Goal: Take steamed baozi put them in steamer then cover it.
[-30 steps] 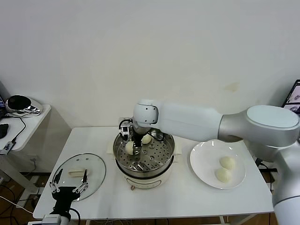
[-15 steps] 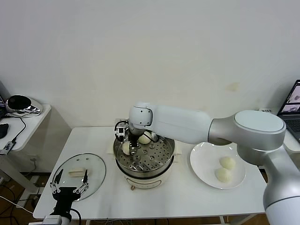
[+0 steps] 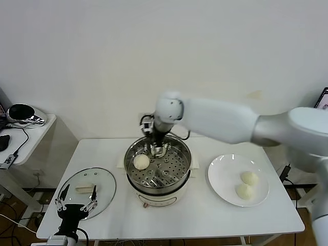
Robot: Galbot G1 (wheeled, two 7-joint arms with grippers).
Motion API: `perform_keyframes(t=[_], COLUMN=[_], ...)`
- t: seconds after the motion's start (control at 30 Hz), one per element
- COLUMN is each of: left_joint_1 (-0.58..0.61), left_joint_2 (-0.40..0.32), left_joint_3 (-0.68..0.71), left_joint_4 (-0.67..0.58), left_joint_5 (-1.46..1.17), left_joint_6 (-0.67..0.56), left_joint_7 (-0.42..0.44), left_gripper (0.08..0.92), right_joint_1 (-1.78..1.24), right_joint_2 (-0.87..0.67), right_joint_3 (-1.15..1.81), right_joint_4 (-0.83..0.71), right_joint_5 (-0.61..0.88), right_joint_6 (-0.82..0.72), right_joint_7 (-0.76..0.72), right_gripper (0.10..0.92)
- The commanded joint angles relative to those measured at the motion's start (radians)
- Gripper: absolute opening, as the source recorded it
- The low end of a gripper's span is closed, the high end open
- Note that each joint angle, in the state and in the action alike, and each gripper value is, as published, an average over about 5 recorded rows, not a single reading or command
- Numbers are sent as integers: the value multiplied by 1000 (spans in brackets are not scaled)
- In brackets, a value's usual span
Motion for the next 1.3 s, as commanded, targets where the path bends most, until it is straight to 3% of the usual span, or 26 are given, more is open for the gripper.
perform_keyframes(t=[0.03,0.3,0.53,0.83,1.3], left_joint_1=[2,-4,-13,-1,12], left_joint_2=[3,9,-3,-10,-24], left_joint_3=[2,6,23,15,7], left_joint_4=[-1,-9,3,9,4], left_joint_5=[1,-14,-1,15,27], left_joint_6=[2,7,12,13,19], left_joint_7=[0,5,4,0,1], left_gripper=[823,823,823,823,823], right_joint_1=[83,-5,-236,-581,-744], right_joint_2=[-317,-655,-784,-800,-704], right_joint_3=[11,52,158,378,501], right_joint_4=[195,328,333,282,144], right_joint_5=[-99,-265,-457,-597,-664], right_joint_6=[155,283,369,406,404], right_joint_7=[-166,-224,-208,-143,-107], right_gripper=[823,823,823,823,823])
